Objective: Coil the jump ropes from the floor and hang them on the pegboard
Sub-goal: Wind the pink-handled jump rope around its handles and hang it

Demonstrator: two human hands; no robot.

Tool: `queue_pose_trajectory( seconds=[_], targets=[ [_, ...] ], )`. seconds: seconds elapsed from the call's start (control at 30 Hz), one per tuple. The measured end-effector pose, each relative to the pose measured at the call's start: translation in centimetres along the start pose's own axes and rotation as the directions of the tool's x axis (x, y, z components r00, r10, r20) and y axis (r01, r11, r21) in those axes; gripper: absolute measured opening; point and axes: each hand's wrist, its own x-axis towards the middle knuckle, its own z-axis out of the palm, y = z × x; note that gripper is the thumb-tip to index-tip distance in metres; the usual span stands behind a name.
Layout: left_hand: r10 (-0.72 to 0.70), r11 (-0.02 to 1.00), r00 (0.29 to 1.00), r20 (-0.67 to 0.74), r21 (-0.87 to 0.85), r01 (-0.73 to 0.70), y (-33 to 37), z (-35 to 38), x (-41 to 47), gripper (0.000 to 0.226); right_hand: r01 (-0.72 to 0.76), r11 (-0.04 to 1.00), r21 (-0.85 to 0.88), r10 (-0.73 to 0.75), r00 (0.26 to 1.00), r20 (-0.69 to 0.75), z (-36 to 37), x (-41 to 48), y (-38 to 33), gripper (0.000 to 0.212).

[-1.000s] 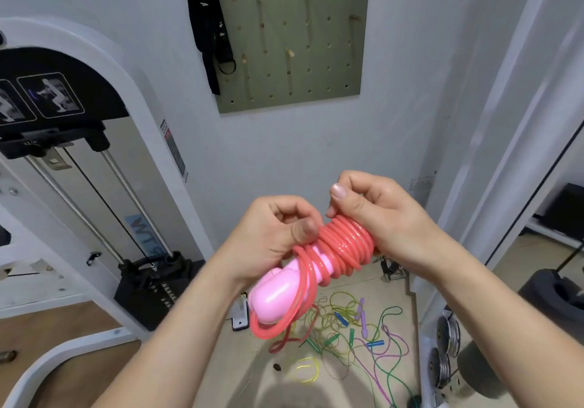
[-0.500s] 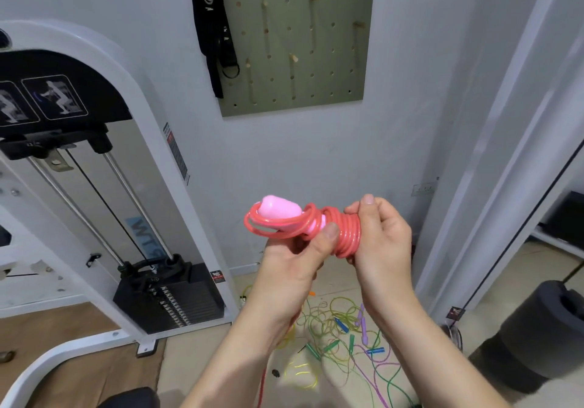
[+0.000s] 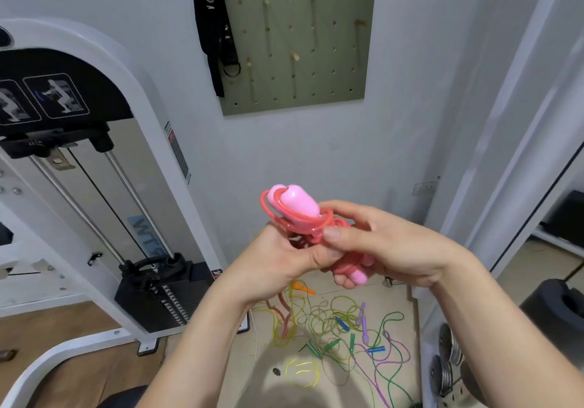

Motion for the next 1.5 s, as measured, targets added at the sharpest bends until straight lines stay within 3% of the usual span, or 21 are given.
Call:
queue_pose_trajectory(
  seconds=[0.1,0.17,0.27,0.33,0.4,0.47,0.5,0.57,0.63,0.67,0.73,0.83,0.9,1.03,1.07,1.13,1.23,1.3,1.37,1.43,1.5],
  targets=[
    [-0.009,0.993,0.999,-0.038,0.119,0.014,0.3,-1.0,0.1,0.025,0.001,0.992,0.13,-0.004,1.0,0.022,0.0,0.5,0.5,0.042],
    [-0.077,0.97,0.982,-0.174,0.213,0.114,0.1,-1.7,0.0,0.022,0.022,0.976,0.216,-0.018,1.0,-0.019,0.1,0.6,1.1,0.044],
    [-0.127,0.824,0.93,-0.345,0.485,0.293,-0.2,-1.9,-0.6,0.015,0.06,0.979,0.194,-0.022,0.981,-0.195,0.8,0.8,1.6,0.046],
    [-0.096,0.662,0.928,-0.36,0.673,0.33,-0.4,-1.3,-0.9,0.024,0.085,0.996,0.019,-0.073,0.936,-0.343,1.2,1.3,1.8,0.041],
    [-0.008,0.431,0.943,-0.333,0.85,0.304,-0.7,-0.9,-0.9,0.024,0.084,0.955,-0.285,-0.21,0.868,-0.45,1.5,1.7,2.1,0.043],
    [0.048,0.182,0.955,-0.294,0.942,0.281,-1.1,-0.4,-1.1,0.018,-0.011,0.773,-0.634,-0.347,0.829,-0.438,1.7,1.8,2.7,0.053],
    [0.047,0.112,0.958,-0.282,0.955,0.276,-1.1,-0.1,-1.2,0.014,-0.077,0.662,-0.745,-0.371,0.831,-0.416,1.9,1.6,2.8,0.058],
    [0.027,0.014,0.971,-0.236,0.972,0.235,-0.7,0.4,-1.6,0.008,-0.17,0.513,-0.842,-0.38,0.834,-0.4,2.2,1.3,2.8,0.06],
    [0.078,-0.029,0.985,-0.153,0.987,0.156,-0.7,0.4,-1.7,0.019,-0.215,0.41,-0.886,-0.394,0.835,-0.385,2.3,1.0,2.8,0.055],
    [0.109,-0.008,0.987,-0.119,0.993,0.121,-0.7,0.1,-1.6,0.019,-0.219,0.365,-0.905,-0.399,0.841,-0.365,2.4,0.8,2.9,0.052],
    [0.15,0.165,0.985,-0.085,0.984,0.059,0.1,-0.7,-1.4,0.015,-0.179,0.307,-0.935,-0.391,0.872,-0.295,2.5,0.4,2.9,0.05],
    [0.152,0.438,0.972,-0.181,0.893,0.098,1.8,-2.2,-1.1,0.022,-0.076,0.346,-0.935,-0.39,0.895,-0.217,2.9,-0.3,2.4,0.049],
    [0.167,0.496,0.97,-0.177,0.866,0.073,2.4,-3.2,-0.8,0.028,-0.042,0.342,-0.939,-0.434,0.879,-0.197,3.1,-0.6,1.9,0.055],
    [0.175,0.506,0.981,-0.08,0.862,-0.019,3.2,-4.3,-0.4,0.03,0.032,0.415,-0.909,-0.457,0.871,-0.178,3.0,-0.9,1.2,0.058],
    [0.163,0.548,0.984,-0.075,0.836,-0.027,3.2,-4.3,-0.4,0.024,0.034,0.428,-0.903,-0.453,0.873,-0.182,2.9,-1.1,0.8,0.055],
    [0.057,0.734,0.993,-0.107,0.678,0.031,3.5,-3.9,-0.2,0.012,0.085,0.509,-0.856,-0.441,0.88,-0.175,2.7,-1.7,-0.2,0.047],
    [-0.121,0.944,0.99,-0.072,0.299,0.137,2.9,-3.9,-0.1,0.025,0.236,0.711,-0.663,-0.418,0.899,-0.127,2.3,-2.5,-1.7,0.046],
    [-0.171,0.977,0.984,-0.043,0.122,0.175,1.8,-3.7,-0.2,0.048,0.297,0.822,-0.486,-0.395,0.912,-0.111,2.3,-2.7,-1.9,0.048],
    [-0.204,0.977,0.977,-0.061,-0.081,0.199,0.9,-2.7,0.0,0.055,0.368,0.906,-0.21,-0.403,0.903,-0.152,2.7,-2.2,-1.1,0.046],
    [-0.222,0.953,0.956,-0.194,-0.249,0.171,0.0,-1.6,0.0,0.05,0.382,0.924,0.005,-0.367,0.891,-0.269,3.0,-1.4,0.1,0.042],
    [-0.171,0.98,0.93,-0.326,-0.151,0.128,-0.3,-0.3,-0.2,0.02,0.376,0.918,0.122,-0.305,0.87,-0.389,3.1,-0.9,1.1,0.038]
  ],
)
